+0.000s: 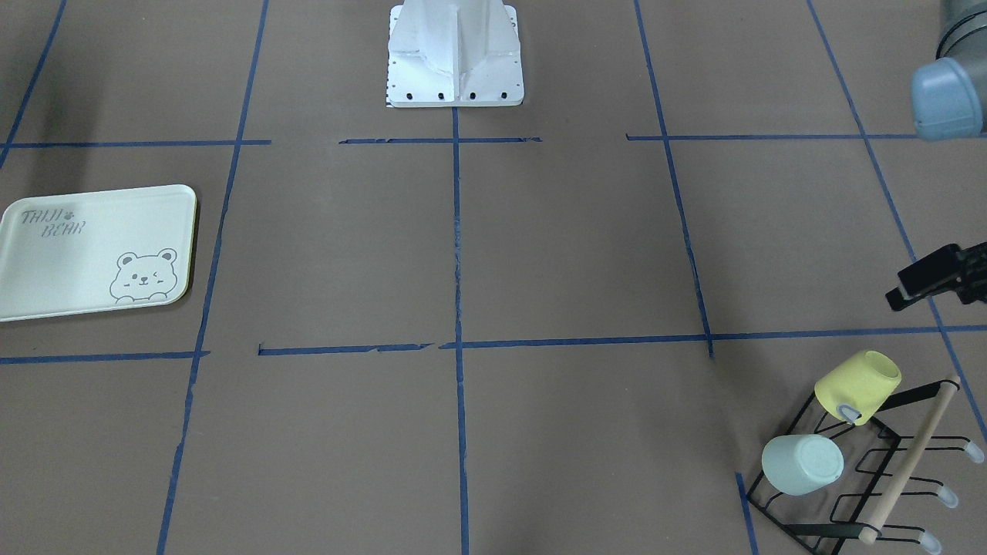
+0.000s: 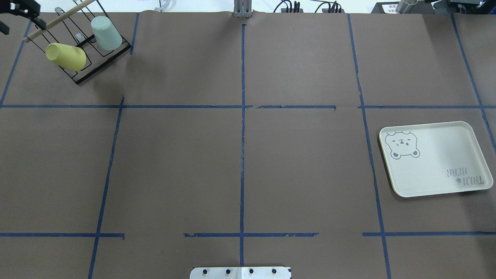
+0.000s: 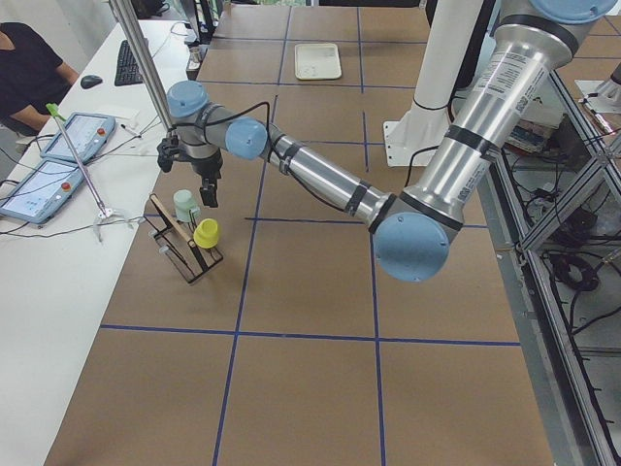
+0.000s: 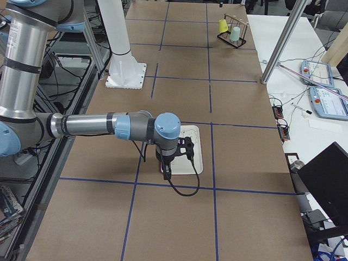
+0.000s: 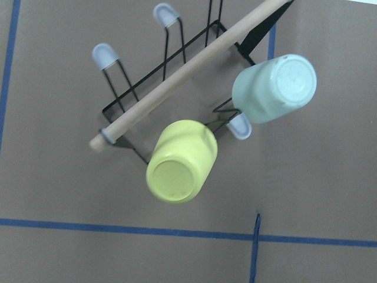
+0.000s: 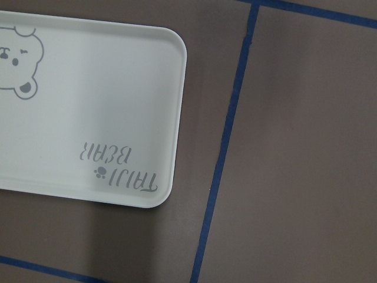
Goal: Left arm grabs green cup and hands to right arm on tray
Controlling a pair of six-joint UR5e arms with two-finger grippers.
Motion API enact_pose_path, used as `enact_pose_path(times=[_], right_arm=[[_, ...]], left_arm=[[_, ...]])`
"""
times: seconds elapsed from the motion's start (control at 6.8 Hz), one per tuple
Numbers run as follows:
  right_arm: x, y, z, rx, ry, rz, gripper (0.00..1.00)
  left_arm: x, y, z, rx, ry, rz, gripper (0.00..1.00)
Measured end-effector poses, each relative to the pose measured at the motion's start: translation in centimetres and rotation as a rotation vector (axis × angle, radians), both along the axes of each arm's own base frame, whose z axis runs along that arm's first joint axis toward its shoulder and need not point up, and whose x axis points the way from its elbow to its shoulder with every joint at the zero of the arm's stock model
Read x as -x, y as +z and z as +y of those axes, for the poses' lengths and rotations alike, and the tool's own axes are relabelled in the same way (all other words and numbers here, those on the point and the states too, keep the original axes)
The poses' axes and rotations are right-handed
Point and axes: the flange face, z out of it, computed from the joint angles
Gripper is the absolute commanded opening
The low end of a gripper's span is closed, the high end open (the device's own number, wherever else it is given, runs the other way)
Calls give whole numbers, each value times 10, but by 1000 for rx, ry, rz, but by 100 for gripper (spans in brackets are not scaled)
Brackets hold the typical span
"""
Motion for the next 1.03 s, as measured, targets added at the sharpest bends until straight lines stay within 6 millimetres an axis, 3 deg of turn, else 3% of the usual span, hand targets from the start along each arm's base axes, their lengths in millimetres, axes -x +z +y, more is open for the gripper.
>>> enact_pose_path(times=[0.29, 0.59, 1.03], right_arm=[[0, 0, 0, -2, -1, -2, 100], [0, 2, 3, 2, -3, -5, 100], [0, 5, 7, 9, -3, -6, 100]], left_arm=[[-59, -24, -63, -31, -23, -122, 100], [-102, -16, -108, -67, -30, -161, 100], [-137, 5, -129, -55, -15, -187, 98]])
